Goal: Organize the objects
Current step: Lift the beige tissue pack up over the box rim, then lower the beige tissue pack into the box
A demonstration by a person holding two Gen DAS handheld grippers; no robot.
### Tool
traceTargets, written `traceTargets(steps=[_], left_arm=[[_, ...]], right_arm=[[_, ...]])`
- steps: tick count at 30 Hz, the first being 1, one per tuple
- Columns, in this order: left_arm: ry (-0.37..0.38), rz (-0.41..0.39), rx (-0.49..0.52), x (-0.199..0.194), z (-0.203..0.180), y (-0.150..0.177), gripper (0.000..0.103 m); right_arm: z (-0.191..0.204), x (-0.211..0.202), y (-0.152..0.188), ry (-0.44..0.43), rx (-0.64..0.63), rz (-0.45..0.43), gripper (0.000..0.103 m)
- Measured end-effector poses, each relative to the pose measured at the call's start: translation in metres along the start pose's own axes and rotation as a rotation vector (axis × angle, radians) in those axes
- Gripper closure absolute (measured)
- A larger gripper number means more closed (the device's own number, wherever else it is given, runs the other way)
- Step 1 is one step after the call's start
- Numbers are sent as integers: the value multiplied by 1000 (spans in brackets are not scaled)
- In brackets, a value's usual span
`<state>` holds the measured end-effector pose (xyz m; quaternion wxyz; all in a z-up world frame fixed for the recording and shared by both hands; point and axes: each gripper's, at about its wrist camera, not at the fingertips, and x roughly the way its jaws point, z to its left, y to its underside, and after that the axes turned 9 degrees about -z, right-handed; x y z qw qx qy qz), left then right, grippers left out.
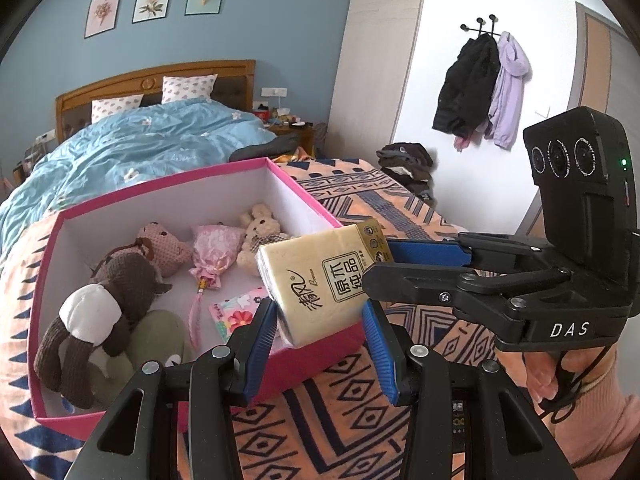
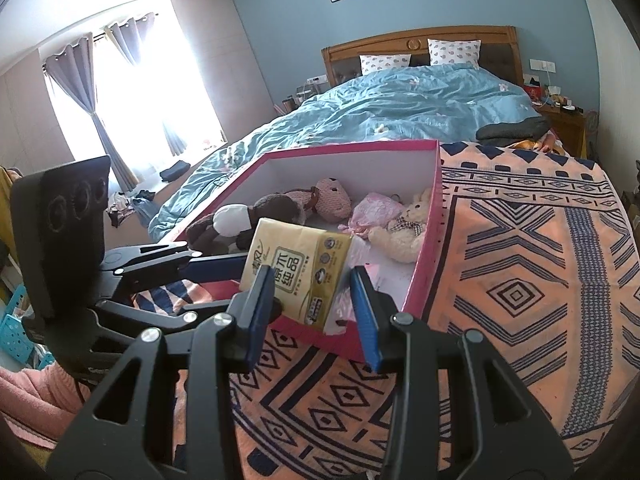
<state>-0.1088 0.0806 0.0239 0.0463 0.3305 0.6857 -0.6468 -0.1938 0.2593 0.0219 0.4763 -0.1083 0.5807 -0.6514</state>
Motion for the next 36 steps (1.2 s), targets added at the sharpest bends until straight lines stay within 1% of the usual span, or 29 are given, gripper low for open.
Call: traceTargets(steps=[7,14,36], left_arm=[[-4,14,0,6,4,-1,59],[11,31,-14,12,8,-4,58],[-2,79,-15,28,15,-5,59]], right_arm=[[-3,7,-1,7,11,13,61],[-8,13,-3,17,24,23,61],[-16,28,-3,32,45,67,61]])
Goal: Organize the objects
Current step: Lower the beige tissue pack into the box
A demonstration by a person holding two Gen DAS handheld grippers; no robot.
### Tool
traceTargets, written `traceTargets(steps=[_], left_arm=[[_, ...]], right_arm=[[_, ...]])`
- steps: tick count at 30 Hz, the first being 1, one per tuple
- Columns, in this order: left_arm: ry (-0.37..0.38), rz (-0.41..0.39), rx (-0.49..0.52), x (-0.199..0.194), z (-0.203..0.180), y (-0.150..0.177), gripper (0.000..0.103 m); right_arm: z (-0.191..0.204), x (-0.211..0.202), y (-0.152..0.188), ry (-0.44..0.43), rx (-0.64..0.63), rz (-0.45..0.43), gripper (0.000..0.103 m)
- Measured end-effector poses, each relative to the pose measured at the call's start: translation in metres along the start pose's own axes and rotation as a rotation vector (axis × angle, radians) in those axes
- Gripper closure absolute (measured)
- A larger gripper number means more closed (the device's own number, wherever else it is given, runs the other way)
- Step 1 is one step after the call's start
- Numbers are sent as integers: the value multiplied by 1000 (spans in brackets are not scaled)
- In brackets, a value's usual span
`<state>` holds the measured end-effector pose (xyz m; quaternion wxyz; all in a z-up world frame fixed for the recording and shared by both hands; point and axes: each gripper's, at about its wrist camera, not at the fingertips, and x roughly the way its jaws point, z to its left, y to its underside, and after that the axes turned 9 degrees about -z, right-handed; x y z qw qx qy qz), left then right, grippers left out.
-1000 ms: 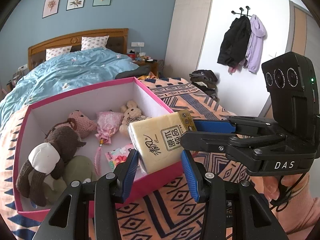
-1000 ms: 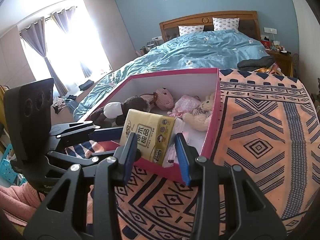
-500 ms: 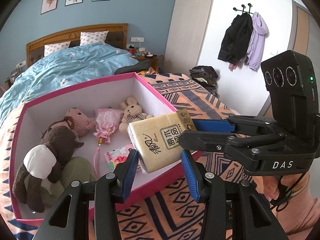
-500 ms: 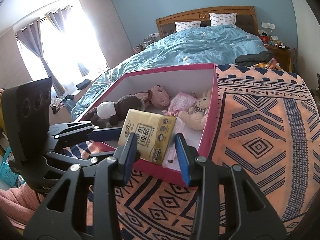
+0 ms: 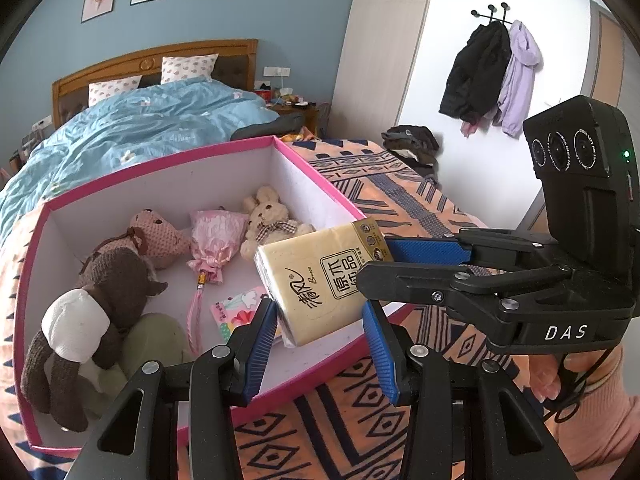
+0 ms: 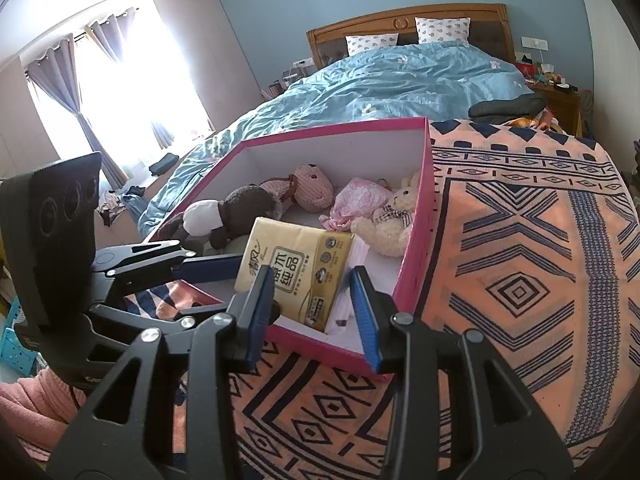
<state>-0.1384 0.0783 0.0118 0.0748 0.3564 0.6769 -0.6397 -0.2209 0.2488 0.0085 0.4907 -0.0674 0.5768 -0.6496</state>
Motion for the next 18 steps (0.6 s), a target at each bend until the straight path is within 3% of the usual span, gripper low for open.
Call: traceTargets(steps=[18], left_arm=[[9,59,-36,14,14,-3,59]], right_arm=[[1,16,-3,30,-4,50,60]])
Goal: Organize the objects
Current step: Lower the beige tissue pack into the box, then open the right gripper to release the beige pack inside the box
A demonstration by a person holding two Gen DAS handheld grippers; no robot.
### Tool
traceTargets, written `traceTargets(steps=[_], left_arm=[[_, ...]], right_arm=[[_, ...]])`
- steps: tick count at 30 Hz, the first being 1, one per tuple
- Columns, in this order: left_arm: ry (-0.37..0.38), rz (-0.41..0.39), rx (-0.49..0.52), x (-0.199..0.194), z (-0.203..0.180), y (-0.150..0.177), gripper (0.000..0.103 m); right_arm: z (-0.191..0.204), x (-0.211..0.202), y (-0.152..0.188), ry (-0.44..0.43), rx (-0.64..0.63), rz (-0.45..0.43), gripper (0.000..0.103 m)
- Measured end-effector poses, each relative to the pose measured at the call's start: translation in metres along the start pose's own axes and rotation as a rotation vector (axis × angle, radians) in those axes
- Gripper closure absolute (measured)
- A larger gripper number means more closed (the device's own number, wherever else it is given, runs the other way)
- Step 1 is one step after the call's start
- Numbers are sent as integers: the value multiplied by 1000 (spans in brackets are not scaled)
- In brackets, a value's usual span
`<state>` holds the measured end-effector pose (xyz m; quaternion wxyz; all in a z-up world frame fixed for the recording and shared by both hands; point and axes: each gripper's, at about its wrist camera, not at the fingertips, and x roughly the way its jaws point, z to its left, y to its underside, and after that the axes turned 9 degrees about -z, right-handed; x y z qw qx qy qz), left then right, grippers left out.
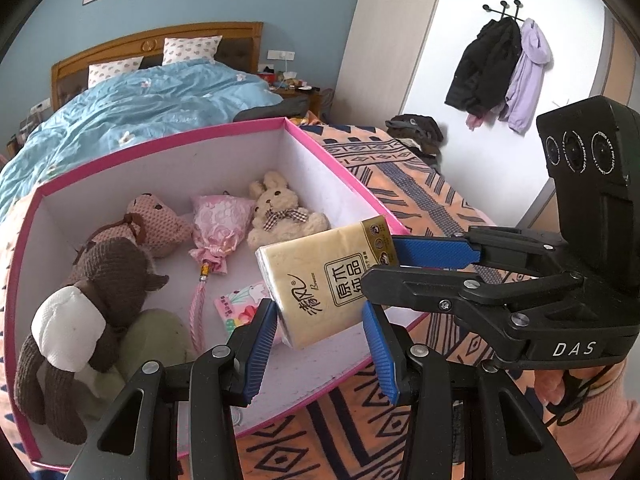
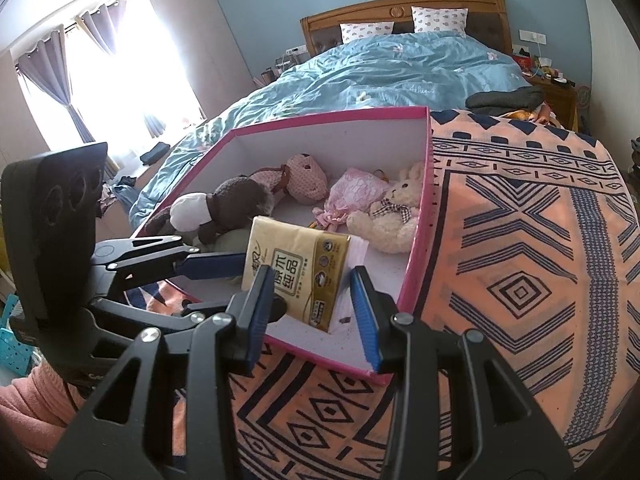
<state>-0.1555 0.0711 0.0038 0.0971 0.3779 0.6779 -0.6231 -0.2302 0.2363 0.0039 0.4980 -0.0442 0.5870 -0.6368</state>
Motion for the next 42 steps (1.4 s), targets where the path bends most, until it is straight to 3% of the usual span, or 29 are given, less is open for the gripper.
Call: traceTargets(steps=[30,42], left_arm=[[-11,54,6,14,6,-4,58],[4,87,-9,26,10,-10,54]], right_arm=[[-1,21,-8,50,-9,83,60],[5,24,-14,84,11,75,43]])
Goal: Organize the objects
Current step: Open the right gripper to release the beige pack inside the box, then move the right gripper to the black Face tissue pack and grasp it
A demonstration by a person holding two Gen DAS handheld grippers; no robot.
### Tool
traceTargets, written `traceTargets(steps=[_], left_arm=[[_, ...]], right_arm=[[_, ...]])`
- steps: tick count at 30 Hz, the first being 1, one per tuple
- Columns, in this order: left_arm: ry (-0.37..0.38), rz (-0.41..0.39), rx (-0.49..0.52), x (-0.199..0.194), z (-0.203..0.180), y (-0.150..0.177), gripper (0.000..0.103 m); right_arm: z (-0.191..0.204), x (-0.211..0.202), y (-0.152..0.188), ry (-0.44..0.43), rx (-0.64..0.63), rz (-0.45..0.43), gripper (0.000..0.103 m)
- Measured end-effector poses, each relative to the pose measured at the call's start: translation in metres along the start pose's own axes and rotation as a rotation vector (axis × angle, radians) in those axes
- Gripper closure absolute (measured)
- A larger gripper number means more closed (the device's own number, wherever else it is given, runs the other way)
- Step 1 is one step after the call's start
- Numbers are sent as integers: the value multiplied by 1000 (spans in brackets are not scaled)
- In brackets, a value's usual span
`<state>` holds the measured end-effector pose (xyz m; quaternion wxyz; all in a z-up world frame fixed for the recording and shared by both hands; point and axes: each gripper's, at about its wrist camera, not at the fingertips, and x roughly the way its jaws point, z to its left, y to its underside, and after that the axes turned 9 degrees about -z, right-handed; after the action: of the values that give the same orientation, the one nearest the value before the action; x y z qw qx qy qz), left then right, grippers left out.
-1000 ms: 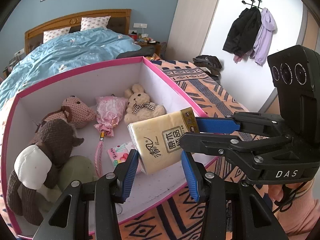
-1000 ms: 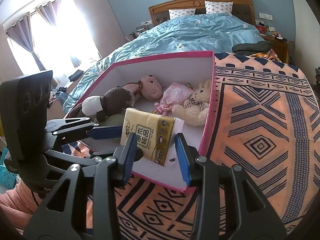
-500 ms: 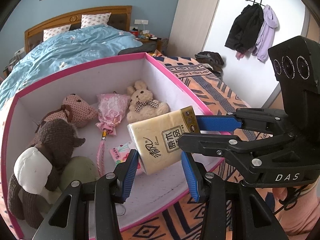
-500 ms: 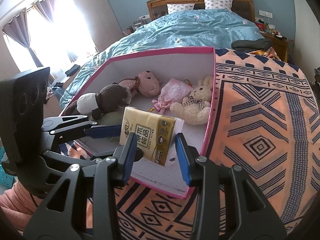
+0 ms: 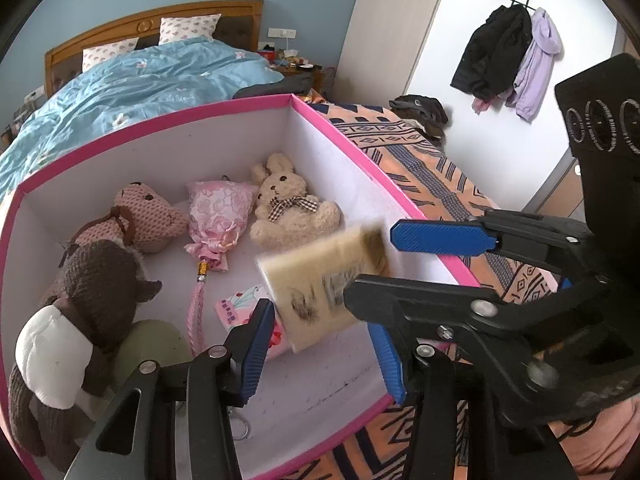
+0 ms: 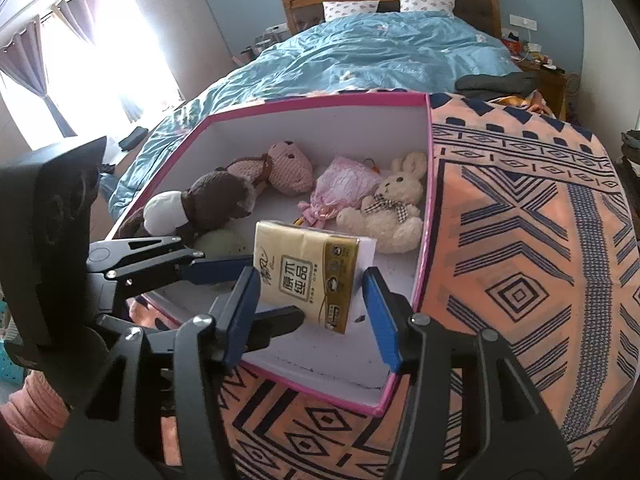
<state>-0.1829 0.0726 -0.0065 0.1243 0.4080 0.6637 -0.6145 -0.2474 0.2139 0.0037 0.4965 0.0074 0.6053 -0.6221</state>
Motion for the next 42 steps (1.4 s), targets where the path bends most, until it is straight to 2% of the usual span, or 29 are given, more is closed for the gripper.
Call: traceTargets(steps=[3,8,15,19,24,29,34,38,42], left_arm=[[-1,4,1,3,0,-1,54],[-3,7,-16,8,1,0,54],[-29,-43,-27,-1,5,4,45],[-32,-98,-11,-17,0,9,44],[-33,-198,34,-49,-15,14,29],[-15,-268,97,-79,-37,27,24],[46,-235,154,-85,-61,49,23],[90,-152,201,-71,-83,76,23],[101,-63,225,-54,-97,103,23]], right_arm=[[0,-6,-2,0,9,-30,38],[0,-15,-2,-14,3,-61,38],[-1,-25,6,-44,-7,-85,38],[-5,-36,10,-60,5,-107,38],[-10,-55,20,-78,22,-143,38],[-20,-76,37,-71,31,-161,38],[-34,-83,69,-46,50,-117,38],[-46,-80,99,-34,97,-53,38],[-58,-79,123,-24,150,-8,38]])
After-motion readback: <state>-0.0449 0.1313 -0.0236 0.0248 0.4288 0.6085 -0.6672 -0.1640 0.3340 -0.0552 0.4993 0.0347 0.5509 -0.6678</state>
